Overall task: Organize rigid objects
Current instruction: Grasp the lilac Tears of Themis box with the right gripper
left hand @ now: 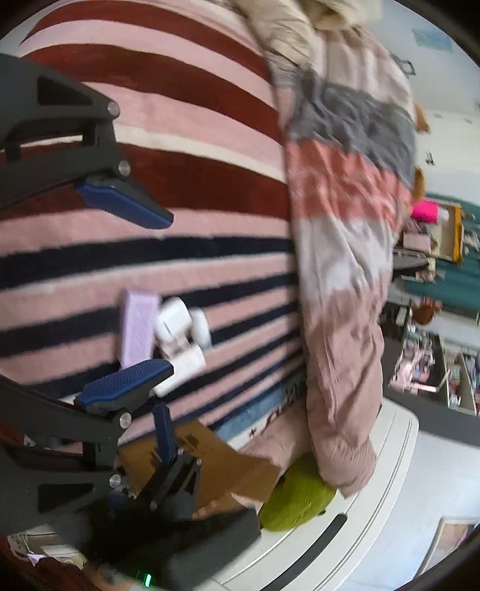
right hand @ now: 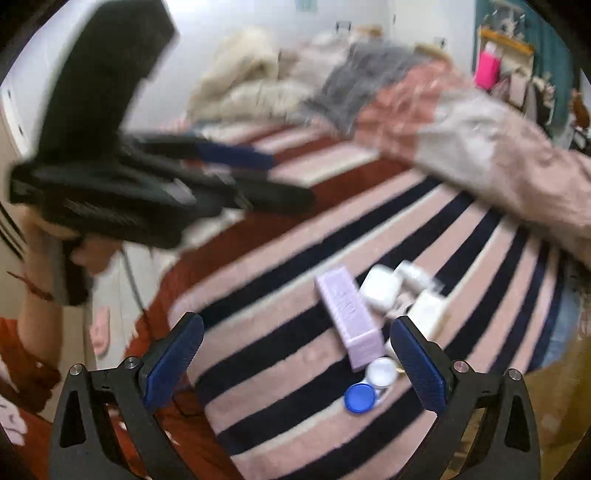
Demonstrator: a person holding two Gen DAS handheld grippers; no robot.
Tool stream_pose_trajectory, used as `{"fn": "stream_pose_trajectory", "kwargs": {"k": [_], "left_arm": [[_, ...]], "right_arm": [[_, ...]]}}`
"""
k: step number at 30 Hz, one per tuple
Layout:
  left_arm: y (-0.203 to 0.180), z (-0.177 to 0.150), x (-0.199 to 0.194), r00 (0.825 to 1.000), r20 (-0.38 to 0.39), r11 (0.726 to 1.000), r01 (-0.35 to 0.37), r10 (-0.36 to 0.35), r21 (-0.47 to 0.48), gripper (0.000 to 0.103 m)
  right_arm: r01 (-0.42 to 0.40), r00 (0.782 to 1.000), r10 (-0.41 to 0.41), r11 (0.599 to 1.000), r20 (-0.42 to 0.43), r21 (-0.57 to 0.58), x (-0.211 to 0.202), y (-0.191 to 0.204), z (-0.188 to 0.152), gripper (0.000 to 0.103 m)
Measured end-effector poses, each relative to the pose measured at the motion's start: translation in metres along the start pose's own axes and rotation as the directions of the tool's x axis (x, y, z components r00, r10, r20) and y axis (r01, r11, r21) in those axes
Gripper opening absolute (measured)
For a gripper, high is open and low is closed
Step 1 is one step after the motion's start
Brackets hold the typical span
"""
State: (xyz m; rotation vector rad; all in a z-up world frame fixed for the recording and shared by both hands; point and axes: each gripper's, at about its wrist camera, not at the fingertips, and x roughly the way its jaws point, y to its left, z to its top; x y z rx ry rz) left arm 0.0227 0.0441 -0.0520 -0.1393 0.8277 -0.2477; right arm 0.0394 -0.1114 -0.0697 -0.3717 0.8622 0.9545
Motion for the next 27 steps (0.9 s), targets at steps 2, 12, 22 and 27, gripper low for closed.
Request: {"fn": "stream_pose_trajectory", "kwargs": {"k": [2, 12, 22, 27], "left_arm": [[0.012, -0.011, 0.005, 1.000, -0.010, 1.000, -0.004, 0.003, -0.021, 0.070], [0.032, -0.030, 0.017, 0.999, -0.046, 0.997, -0.009, 0.005, -0.075, 0.070], [0.031, -0.032, 0.017, 0.997, -0.079, 0.996, -0.026, 0.020, -0.088, 0.070], [0.011, -0.014, 0.005, 0.995, -0.047, 0.994, 0.082, -0.085, -0.078, 0.070]], "right_arm": [[0.015, 0.998, -0.015, 1.000, -0.064, 0.002, 0.029, -0.005, 0.001, 0.099], [-0.041, 0.982, 0.046, 0.999, -0.182, 0.029, 0.076, -0.026, -0.007, 0.070], [0.039, 0.977, -0.042, 0.999, -0.209, -0.022, 0.107, -0.028, -0.001, 0.032], [0.022, 0.994, -0.028, 0.998, -0.109, -0.054, 0.065, -0.013, 0.012, 0.032]]}}
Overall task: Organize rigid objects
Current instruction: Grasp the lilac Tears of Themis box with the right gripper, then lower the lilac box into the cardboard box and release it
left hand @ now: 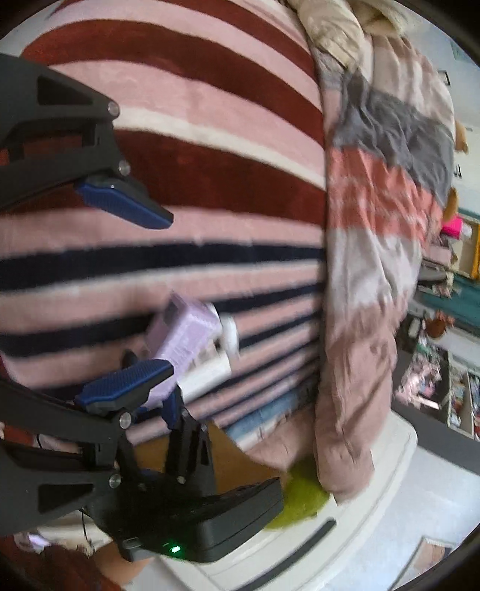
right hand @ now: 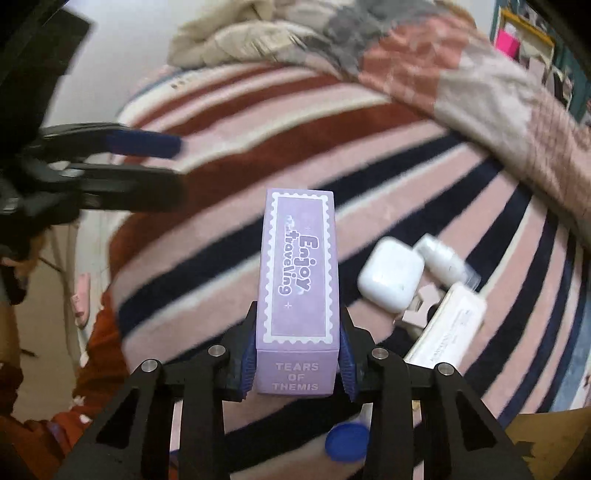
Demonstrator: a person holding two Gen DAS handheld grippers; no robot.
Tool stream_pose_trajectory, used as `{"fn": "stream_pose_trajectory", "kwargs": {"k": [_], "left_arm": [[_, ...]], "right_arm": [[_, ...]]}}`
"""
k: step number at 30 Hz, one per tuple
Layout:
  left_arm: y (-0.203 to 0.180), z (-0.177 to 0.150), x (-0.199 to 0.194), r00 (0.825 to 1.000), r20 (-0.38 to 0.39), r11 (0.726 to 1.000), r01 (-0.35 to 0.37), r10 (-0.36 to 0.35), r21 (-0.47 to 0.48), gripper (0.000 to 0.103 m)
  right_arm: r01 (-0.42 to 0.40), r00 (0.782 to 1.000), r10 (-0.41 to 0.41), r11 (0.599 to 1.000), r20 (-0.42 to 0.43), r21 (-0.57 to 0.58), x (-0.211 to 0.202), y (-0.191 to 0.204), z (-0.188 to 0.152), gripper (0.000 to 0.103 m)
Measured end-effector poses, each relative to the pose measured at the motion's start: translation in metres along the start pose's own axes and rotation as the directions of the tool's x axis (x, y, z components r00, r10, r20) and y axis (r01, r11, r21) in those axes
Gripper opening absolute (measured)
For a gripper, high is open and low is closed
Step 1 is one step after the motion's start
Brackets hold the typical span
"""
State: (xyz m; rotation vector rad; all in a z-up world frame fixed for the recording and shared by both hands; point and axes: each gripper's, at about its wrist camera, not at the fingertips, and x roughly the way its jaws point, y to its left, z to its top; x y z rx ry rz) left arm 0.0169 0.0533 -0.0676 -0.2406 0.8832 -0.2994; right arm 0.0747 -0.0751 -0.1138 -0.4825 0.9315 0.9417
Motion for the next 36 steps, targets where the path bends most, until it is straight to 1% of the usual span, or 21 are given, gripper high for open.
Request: {"fn": "stream_pose_trajectory", "kwargs": {"k": [3, 7, 9, 10, 12, 14, 16, 17, 19, 22, 24, 29, 30, 31, 32, 33, 34, 36], "left_arm": [[-0.026, 0.016, -0.007, 0.998, 0.015, 0.998, 0.062, -0.062, 0.031, 0.070], [-0.066, 0.042, -0.012, 0.987, 0.036, 0.985, 0.157, -0.160, 0.071, 0.069], [-0.085, 0.055, -0.011, 0.979, 0.039, 0.977, 0.196, -0.200, 0.089, 0.063], [-0.099, 0.061, -0.009, 0.974, 0.034, 0.970, 0.220, -0.224, 0.107, 0.057], [-0.124, 0.070, -0.004, 0.966, 0.032, 0.958, 0.248, -0.255, 0.146, 0.055], [-0.147, 0.079, 0.004, 0.958, 0.020, 0.945, 0.279, -0.286, 0.169, 0.053], [-0.168, 0.087, 0.017, 0.945, -0.003, 0.929, 0.322, -0.326, 0.181, 0.052], [-0.182, 0.091, 0.027, 0.937, -0.024, 0.919, 0.347, -0.349, 0.188, 0.051], [-0.202, 0.095, 0.042, 0.928, -0.057, 0.906, 0.373, -0.369, 0.200, 0.051], [-0.233, 0.096, 0.066, 0.922, -0.119, 0.894, 0.387, -0.369, 0.225, 0.051], [-0.246, 0.095, 0.083, 0.917, -0.163, 0.891, 0.394, -0.364, 0.226, 0.051], [-0.266, 0.087, 0.110, 0.909, -0.242, 0.889, 0.394, -0.340, 0.231, 0.051], [-0.268, 0.085, 0.114, 0.909, -0.253, 0.891, 0.389, -0.330, 0.236, 0.051], [-0.270, 0.084, 0.117, 0.914, -0.259, 0.894, 0.376, -0.313, 0.246, 0.055], [-0.272, 0.083, 0.119, 0.922, -0.260, 0.898, 0.354, -0.288, 0.259, 0.061], [-0.272, 0.083, 0.119, 0.926, -0.257, 0.900, 0.343, -0.276, 0.268, 0.063], [-0.272, 0.083, 0.119, 0.927, -0.253, 0.900, 0.341, -0.276, 0.271, 0.065], [-0.267, 0.084, 0.114, 0.927, -0.244, 0.900, 0.347, -0.286, 0.264, 0.066]], "right_arm": [[-0.009, 0.999, 0.010, 1.000, 0.048, -0.016, -0.034, 0.008, 0.002, 0.032], [-0.014, 0.992, 0.015, 1.000, 0.122, -0.009, -0.082, 0.003, 0.002, 0.032], [-0.012, 0.988, 0.010, 1.000, 0.157, 0.008, -0.106, -0.003, -0.005, 0.032], [-0.008, 0.985, 0.004, 1.000, 0.172, 0.022, -0.119, -0.009, -0.008, 0.032], [0.010, 0.980, -0.019, 0.999, 0.197, 0.046, -0.142, -0.022, -0.015, 0.032], [0.039, 0.978, -0.053, 0.997, 0.203, 0.069, -0.159, -0.032, -0.023, 0.032], [0.062, 0.976, -0.084, 0.992, 0.201, 0.113, -0.176, -0.049, -0.037, 0.032], [0.069, 0.976, -0.095, 0.989, 0.198, 0.135, -0.182, -0.057, -0.044, 0.032], [0.080, 0.976, -0.113, 0.981, 0.189, 0.178, -0.194, -0.071, -0.059, 0.032], [0.101, 0.977, -0.142, 0.964, 0.157, 0.246, -0.207, -0.094, -0.082, 0.032], [0.119, 0.980, -0.159, 0.950, 0.119, 0.288, -0.209, -0.109, -0.096, 0.032], [0.140, 0.985, -0.164, 0.930, 0.044, 0.339, -0.202, -0.130, -0.122, 0.032], [0.141, 0.986, -0.163, 0.929, 0.034, 0.342, -0.201, -0.132, -0.126, 0.032], [0.142, 0.987, -0.158, 0.927, 0.017, 0.348, -0.197, -0.135, -0.129, 0.032], [0.141, 0.988, -0.153, 0.924, 0.005, 0.355, -0.195, -0.136, -0.131, 0.032], [0.143, 0.988, -0.152, 0.921, -0.003, 0.362, -0.195, -0.138, -0.134, 0.033], [0.159, 0.986, -0.164, 0.917, -0.018, 0.366, -0.193, -0.138, -0.135, 0.034], [0.181, 0.983, -0.183, 0.915, -0.030, 0.362, -0.193, -0.137, -0.136, 0.039]]}}
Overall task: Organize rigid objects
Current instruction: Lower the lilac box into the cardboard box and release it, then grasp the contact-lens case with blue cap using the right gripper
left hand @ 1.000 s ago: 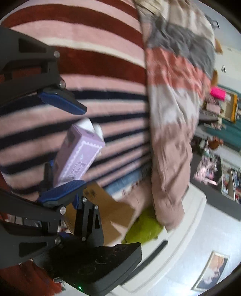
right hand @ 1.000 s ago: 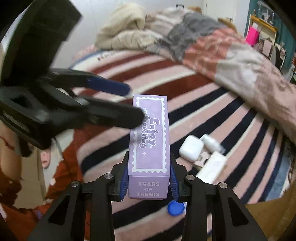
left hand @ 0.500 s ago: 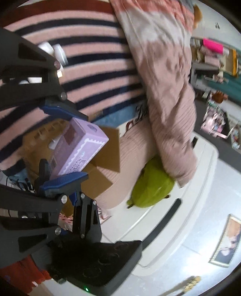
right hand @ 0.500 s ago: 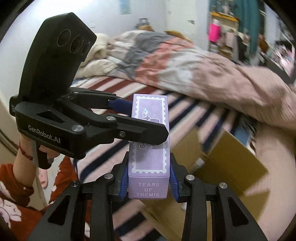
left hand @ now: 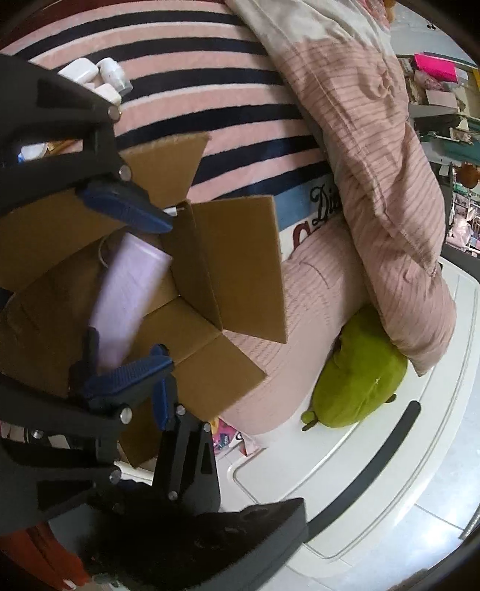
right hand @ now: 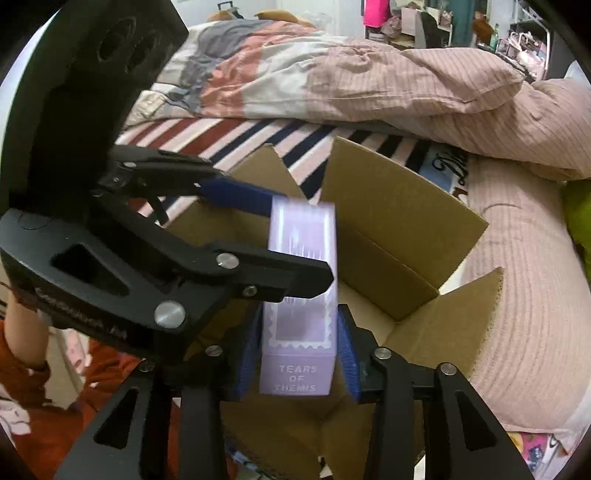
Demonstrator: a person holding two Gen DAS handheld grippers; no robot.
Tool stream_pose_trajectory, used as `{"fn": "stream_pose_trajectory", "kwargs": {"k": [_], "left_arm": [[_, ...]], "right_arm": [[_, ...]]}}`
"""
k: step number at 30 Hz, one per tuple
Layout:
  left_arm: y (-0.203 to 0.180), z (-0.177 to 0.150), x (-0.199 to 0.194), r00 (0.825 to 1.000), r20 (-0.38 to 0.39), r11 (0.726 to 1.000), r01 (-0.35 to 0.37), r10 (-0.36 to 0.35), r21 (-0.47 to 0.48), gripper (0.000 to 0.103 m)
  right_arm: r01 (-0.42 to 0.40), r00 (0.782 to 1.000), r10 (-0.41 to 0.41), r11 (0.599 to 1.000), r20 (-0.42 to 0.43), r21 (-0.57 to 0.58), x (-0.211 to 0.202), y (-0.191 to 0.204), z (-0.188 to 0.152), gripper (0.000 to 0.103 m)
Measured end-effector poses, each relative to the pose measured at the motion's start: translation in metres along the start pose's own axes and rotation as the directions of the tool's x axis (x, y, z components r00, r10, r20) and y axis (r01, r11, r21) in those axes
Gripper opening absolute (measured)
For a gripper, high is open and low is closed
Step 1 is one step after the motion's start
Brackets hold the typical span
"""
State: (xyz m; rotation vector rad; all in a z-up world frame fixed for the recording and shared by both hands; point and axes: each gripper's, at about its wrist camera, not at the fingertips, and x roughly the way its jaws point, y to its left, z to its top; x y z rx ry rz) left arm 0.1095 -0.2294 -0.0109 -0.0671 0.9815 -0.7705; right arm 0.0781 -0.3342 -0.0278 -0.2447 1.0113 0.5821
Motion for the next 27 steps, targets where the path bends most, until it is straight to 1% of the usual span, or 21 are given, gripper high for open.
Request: {"fn": "stream_pose_trajectory", "kwargs": {"k": [1, 2, 5, 8, 11, 12, 14, 16, 17, 18, 21, 23, 25, 27], "left_arm": [[0.001, -0.001, -0.006, 1.000, 0.012, 1.000, 0.001, -0.001, -0.003, 0.067], [0.003, -0.001, -0.010, 1.000, 0.022, 1.000, 0.000, 0.000, -0.003, 0.068], [0.010, -0.004, -0.031, 0.998, 0.059, 1.000, -0.026, 0.027, -0.014, 0.068], [0.021, -0.012, -0.059, 0.992, 0.099, 0.997, -0.073, 0.076, -0.028, 0.068], [0.036, -0.025, -0.091, 0.978, 0.132, 0.986, -0.155, 0.161, -0.056, 0.068], [0.042, -0.032, -0.102, 0.970, 0.144, 0.980, -0.186, 0.194, -0.067, 0.068], [0.053, -0.046, -0.125, 0.950, 0.168, 0.964, -0.252, 0.264, -0.089, 0.068], [0.066, -0.065, -0.145, 0.924, 0.186, 0.942, -0.315, 0.333, -0.120, 0.068], [0.074, -0.075, -0.153, 0.911, 0.192, 0.929, -0.342, 0.364, -0.140, 0.069], [0.084, -0.089, -0.162, 0.895, 0.195, 0.913, -0.373, 0.401, -0.166, 0.069], [0.107, -0.122, -0.174, 0.863, 0.189, 0.876, -0.428, 0.469, -0.221, 0.069], [0.119, -0.140, -0.174, 0.852, 0.185, 0.862, -0.442, 0.490, -0.249, 0.070], [0.135, -0.163, -0.171, 0.841, 0.176, 0.844, -0.454, 0.512, -0.285, 0.070], [0.144, -0.177, -0.166, 0.837, 0.171, 0.835, -0.456, 0.520, -0.307, 0.070]], "right_arm": [[0.009, 1.000, -0.009, 1.000, 0.001, -0.001, -0.001, 0.000, -0.001, 0.045], [0.013, 1.000, -0.013, 1.000, 0.004, -0.001, -0.002, 0.001, -0.001, 0.048], [0.020, 1.000, -0.020, 1.000, 0.015, -0.011, -0.005, 0.006, 0.002, 0.048], [0.011, 0.999, -0.010, 1.000, 0.033, -0.023, -0.011, 0.017, 0.008, 0.048], [-0.005, 0.998, 0.008, 0.999, 0.069, -0.049, -0.016, 0.033, 0.020, 0.048], [-0.015, 0.996, 0.021, 0.998, 0.087, -0.062, -0.018, 0.042, 0.025, 0.048], [-0.041, 0.991, 0.053, 0.995, 0.126, -0.096, -0.022, 0.062, 0.034, 0.048], [-0.081, 0.981, 0.103, 0.987, 0.161, -0.137, -0.023, 0.086, 0.044, 0.048], [-0.100, 0.977, 0.127, 0.983, 0.172, -0.155, -0.022, 0.098, 0.048, 0.048], [-0.125, 0.971, 0.156, 0.977, 0.180, -0.174, -0.018, 0.110, 0.053, 0.048], [-0.180, 0.958, 0.221, 0.960, 0.185, -0.214, -0.002, 0.144, 0.059, 0.048], [-0.208, 0.953, 0.250, 0.950, 0.173, -0.231, 0.018, 0.167, 0.060, 0.048], [-0.199, 0.958, 0.238, 0.954, 0.162, -0.223, 0.040, 0.186, 0.056, 0.048], [-0.178, 0.968, 0.209, 0.961, 0.139, -0.209, 0.062, 0.197, 0.048, 0.048]]}}
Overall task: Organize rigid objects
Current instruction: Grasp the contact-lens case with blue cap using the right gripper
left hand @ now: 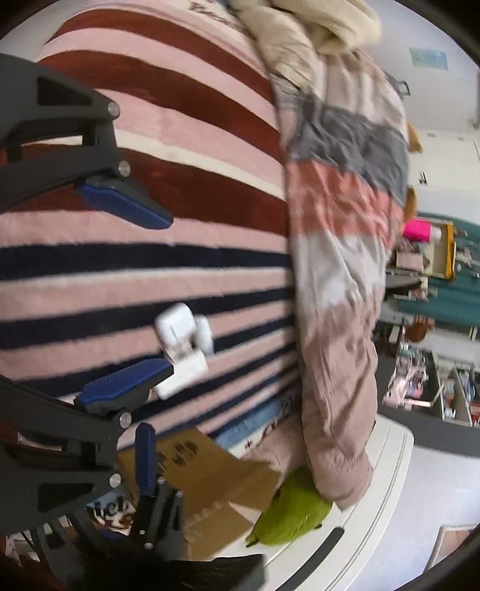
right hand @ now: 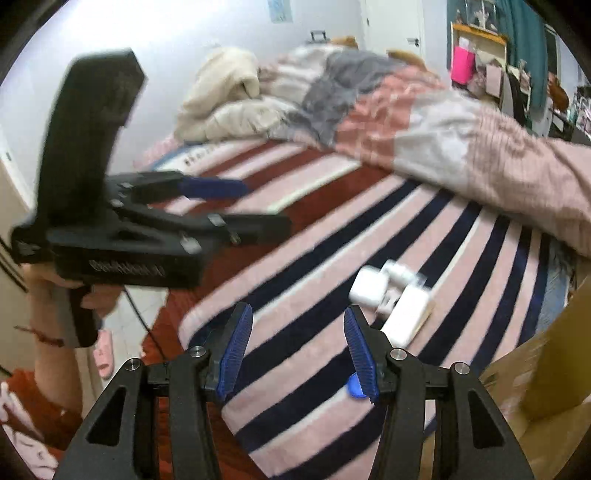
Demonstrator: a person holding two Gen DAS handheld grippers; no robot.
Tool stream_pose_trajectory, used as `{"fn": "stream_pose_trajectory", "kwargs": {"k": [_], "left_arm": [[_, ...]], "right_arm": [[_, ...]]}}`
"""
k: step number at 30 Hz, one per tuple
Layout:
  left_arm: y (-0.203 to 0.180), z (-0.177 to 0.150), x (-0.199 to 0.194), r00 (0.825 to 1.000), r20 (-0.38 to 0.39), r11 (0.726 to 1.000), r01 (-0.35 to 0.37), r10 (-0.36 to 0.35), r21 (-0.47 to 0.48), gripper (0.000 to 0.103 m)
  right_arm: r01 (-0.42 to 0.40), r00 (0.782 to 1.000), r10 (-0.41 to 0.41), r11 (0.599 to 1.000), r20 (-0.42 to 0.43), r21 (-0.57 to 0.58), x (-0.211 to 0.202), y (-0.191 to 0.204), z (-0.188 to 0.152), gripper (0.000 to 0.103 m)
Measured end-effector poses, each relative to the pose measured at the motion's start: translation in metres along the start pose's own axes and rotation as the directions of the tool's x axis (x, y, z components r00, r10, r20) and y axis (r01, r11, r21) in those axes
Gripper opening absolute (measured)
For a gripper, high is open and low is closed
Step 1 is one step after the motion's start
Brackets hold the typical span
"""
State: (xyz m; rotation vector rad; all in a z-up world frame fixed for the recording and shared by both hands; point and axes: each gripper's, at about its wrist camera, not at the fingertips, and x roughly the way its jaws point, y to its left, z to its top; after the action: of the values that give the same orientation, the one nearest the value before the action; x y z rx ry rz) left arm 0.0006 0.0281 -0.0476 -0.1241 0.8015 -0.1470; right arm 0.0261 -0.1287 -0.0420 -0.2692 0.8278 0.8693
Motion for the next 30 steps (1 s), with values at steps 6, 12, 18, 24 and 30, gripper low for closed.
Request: {"fn": "stream_pose_trajectory", "kwargs": {"k": [6, 12, 18, 24, 30], "left_arm": [[0.018, -0.036, 0.029, 0.999, -0.030, 0.999, -0.025, 0.024, -0.038, 0.070], [0.013, -0.049, 0.043, 0.999, -0.045, 1.000, 0.002, -0.003, -0.024, 0.070], [0.006, -0.052, 0.049, 0.998, -0.057, 1.000, -0.001, 0.000, -0.011, 0.070], [0.001, -0.048, 0.047, 0.998, -0.055, 1.000, 0.026, -0.027, -0.006, 0.070], [-0.023, -0.034, 0.034, 0.985, -0.030, 0.985, 0.170, -0.170, 0.010, 0.070]], "right_arm": [[0.152, 0.987, -0.142, 0.975, -0.074, 0.159, 0.050, -0.012, -0.047, 0.049], [0.383, 0.921, -0.386, 0.884, -0.046, 0.268, 0.065, -0.029, -0.069, 0.057], [0.414, 0.906, -0.418, 0.847, -0.065, 0.334, 0.079, -0.040, -0.070, 0.059], [0.447, 0.891, -0.450, 0.848, -0.060, 0.283, 0.082, -0.035, -0.071, 0.028], [0.353, 0.928, -0.367, 0.920, 0.061, 0.172, 0.055, -0.011, -0.059, 0.028]]}}
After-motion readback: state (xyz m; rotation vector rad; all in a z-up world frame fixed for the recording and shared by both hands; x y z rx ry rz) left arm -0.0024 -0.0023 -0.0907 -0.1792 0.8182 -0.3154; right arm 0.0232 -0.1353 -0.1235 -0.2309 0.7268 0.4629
